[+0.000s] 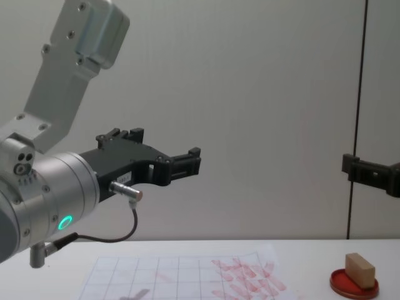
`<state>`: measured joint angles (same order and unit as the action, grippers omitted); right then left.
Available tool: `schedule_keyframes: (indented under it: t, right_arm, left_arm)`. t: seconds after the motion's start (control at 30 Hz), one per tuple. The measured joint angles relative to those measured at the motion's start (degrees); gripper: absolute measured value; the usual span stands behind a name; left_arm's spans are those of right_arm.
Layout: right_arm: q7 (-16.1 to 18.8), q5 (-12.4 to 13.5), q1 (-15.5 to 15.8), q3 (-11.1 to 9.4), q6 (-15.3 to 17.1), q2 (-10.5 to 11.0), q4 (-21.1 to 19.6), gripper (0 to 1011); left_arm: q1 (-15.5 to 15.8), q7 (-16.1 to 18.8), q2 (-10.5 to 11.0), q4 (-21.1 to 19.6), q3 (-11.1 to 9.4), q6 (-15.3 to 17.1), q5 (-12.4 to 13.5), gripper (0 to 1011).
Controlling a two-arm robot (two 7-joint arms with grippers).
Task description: Use the one hand to pick up the stamp and affix it onto the A4 paper.
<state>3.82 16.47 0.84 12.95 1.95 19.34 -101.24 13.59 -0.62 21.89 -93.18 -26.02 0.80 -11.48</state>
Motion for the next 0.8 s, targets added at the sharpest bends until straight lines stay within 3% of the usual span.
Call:
schedule_keyframes:
  t: [0.8]
  right_arm:
    - [0.01,0.0,0.0,-0.01,0.0,0.0,0.02,1001]
  left_arm:
    - [0.0,0.0,0.0,0.0,0.0,0.0,0.0,1001]
